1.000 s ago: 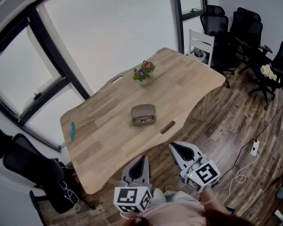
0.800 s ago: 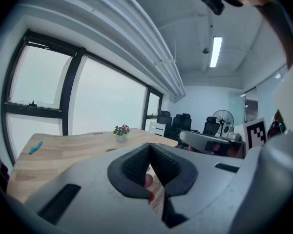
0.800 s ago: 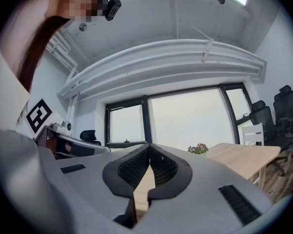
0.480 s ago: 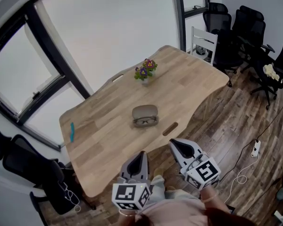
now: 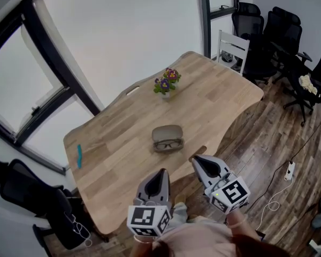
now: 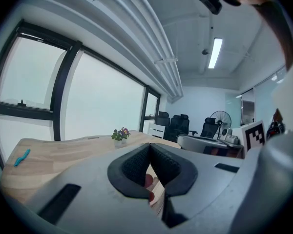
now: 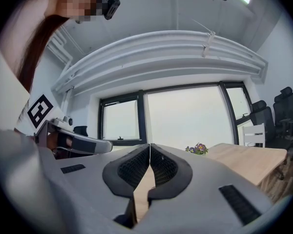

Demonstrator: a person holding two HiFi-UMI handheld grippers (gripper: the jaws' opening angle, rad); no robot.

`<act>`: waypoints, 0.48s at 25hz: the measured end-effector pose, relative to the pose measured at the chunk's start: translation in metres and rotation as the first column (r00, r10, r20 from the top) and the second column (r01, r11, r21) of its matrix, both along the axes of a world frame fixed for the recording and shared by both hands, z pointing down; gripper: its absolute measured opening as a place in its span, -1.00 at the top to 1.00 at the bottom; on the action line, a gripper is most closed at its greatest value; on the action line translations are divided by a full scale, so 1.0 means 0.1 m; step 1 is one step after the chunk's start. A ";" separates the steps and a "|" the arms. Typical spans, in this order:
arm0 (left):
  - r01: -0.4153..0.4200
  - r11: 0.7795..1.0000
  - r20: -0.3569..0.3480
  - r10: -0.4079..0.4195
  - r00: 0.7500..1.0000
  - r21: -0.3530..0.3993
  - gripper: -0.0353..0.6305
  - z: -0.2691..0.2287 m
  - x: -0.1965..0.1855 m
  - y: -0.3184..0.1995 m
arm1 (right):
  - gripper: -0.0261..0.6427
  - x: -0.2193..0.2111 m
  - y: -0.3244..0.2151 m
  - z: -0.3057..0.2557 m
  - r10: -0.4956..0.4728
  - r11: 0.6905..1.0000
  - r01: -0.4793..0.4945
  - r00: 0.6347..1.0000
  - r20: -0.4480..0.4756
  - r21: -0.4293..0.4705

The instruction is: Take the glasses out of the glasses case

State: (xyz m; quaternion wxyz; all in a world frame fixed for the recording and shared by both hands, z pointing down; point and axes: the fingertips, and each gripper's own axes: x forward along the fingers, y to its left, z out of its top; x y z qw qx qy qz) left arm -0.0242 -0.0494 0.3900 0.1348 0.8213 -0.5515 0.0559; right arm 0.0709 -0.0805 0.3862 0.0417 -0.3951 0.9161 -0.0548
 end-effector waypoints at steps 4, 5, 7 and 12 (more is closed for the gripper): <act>-0.016 1.000 -0.004 0.016 1.000 -0.003 0.89 0.03 -0.09 -0.19 | 0.92 -0.09 -0.19 0.04 0.012 1.000 -0.012 1.000 -0.012 -0.003; -0.019 1.000 -0.005 0.019 1.000 -0.004 0.89 0.04 -0.11 -0.25 | 0.92 -0.12 -0.24 0.05 0.014 1.000 -0.014 1.000 -0.016 -0.003; -0.026 1.000 -0.010 0.026 1.000 -0.007 0.89 0.05 -0.15 -0.35 | 0.92 -0.16 -0.34 0.07 0.020 1.000 -0.020 0.999 -0.025 -0.006; -0.044 0.999 -0.019 0.044 0.999 -0.007 0.89 0.09 -0.24 -0.57 | 0.92 -0.25 -0.55 0.11 0.033 0.999 -0.033 0.998 -0.053 -0.011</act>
